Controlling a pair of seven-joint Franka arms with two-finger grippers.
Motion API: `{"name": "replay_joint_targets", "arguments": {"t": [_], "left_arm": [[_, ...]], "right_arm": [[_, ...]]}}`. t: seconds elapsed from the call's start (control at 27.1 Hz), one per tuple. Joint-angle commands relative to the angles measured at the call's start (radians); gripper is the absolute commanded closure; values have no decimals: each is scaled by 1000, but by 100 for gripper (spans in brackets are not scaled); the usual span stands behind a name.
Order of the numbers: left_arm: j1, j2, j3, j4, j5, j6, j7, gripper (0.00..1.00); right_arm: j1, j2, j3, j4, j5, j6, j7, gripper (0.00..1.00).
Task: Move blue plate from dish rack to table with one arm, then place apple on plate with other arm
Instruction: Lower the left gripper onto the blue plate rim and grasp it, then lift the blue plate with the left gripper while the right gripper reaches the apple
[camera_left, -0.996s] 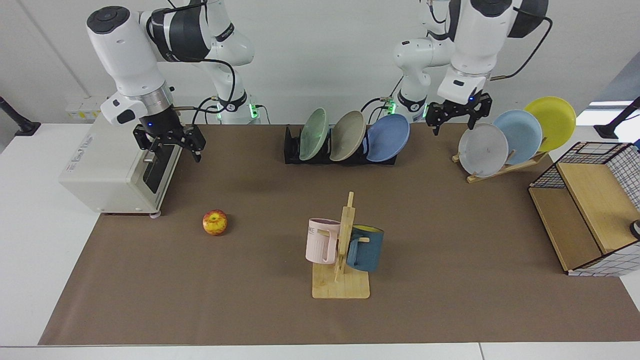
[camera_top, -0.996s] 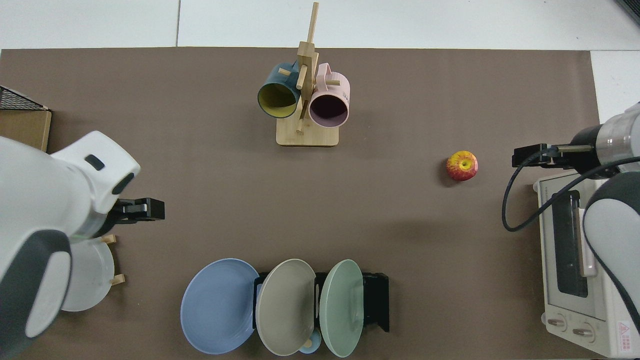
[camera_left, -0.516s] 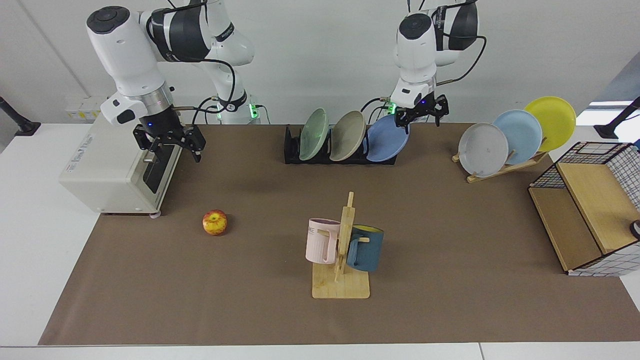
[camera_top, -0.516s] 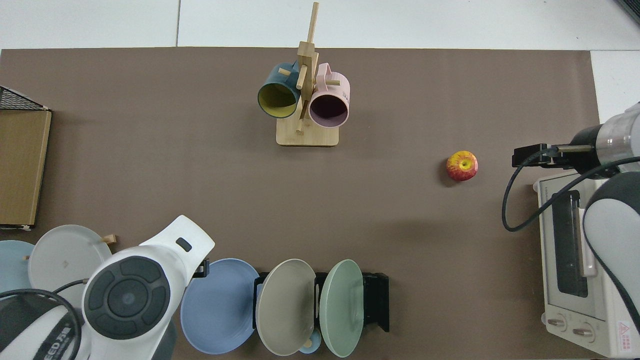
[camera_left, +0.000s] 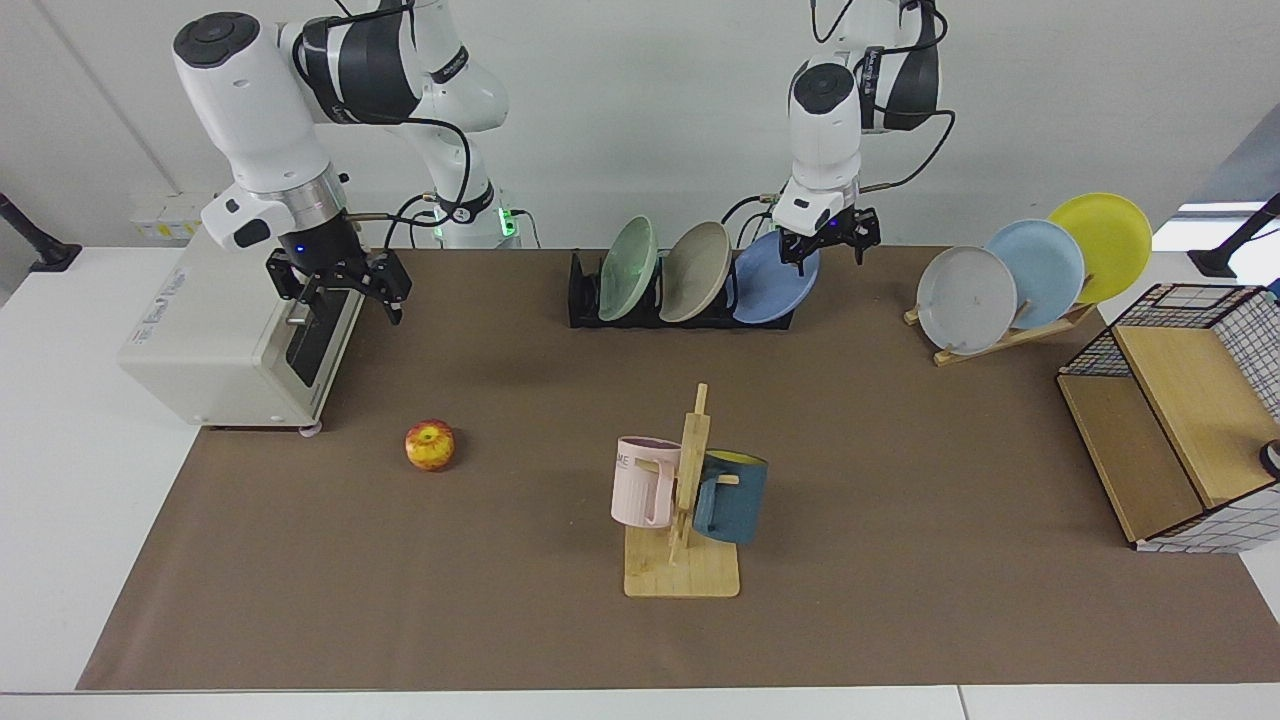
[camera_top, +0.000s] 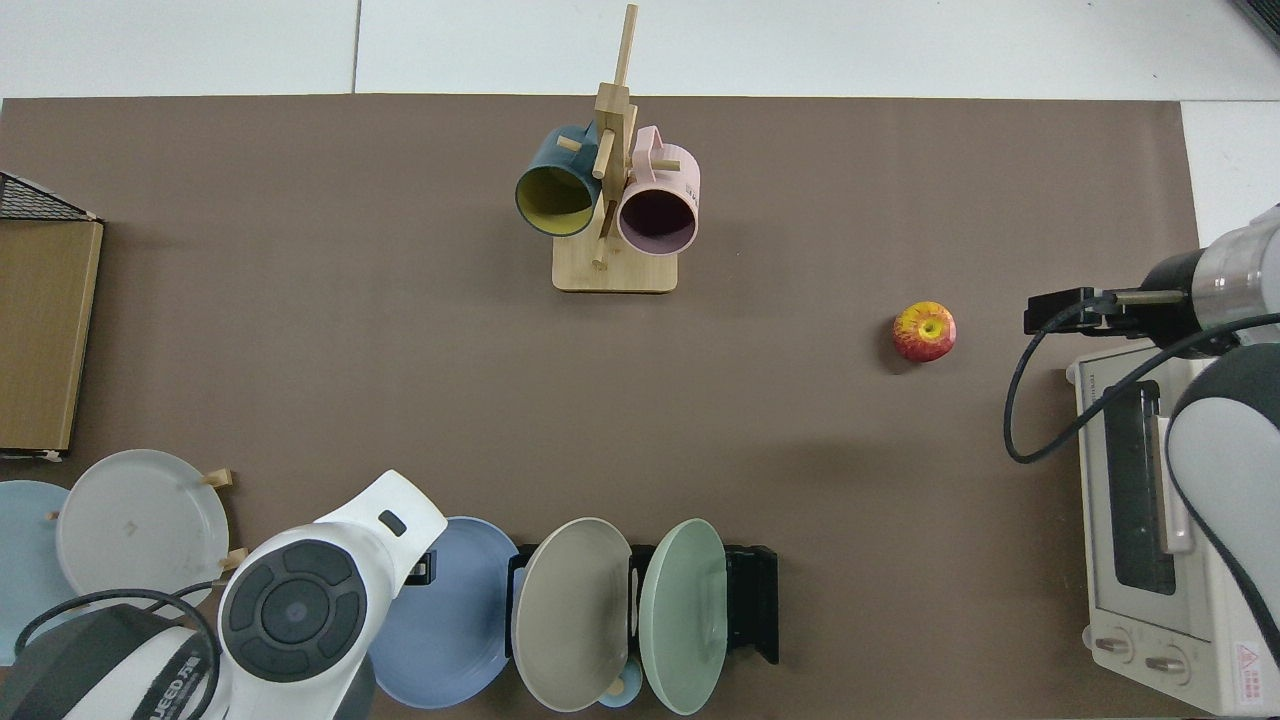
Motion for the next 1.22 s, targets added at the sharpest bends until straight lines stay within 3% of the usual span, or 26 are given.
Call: {"name": "replay_joint_targets", "arguments": {"t": [0.0, 0.18, 0.22, 0.44, 0.59, 0.96, 1.18], "left_arm": [[-39, -22, 3, -73, -28, 52, 19, 0], [-45, -6, 1, -86, -31, 65, 26, 1], [-44, 0, 1, -86, -31, 67, 26, 6], [-42, 10, 1, -77, -31, 61, 26, 69], [-42, 20, 3, -62, -33, 55, 26, 100], [-34, 22, 4, 19, -20, -4, 45, 100], [-36, 22, -35, 96, 75, -85, 31, 100]], "right_arm": [[-8, -8, 7, -5, 11, 13, 18, 0], [-8, -8, 7, -5, 11, 13, 18, 0], [-8, -8, 7, -5, 11, 13, 18, 0], [-8, -13, 9, -5, 14, -20, 16, 0], [-2, -10, 7, -2, 16, -26, 16, 0], [-4, 2, 7, 22, -6, -36, -27, 0], [-2, 145, 6, 163, -19, -111, -27, 0]]}}
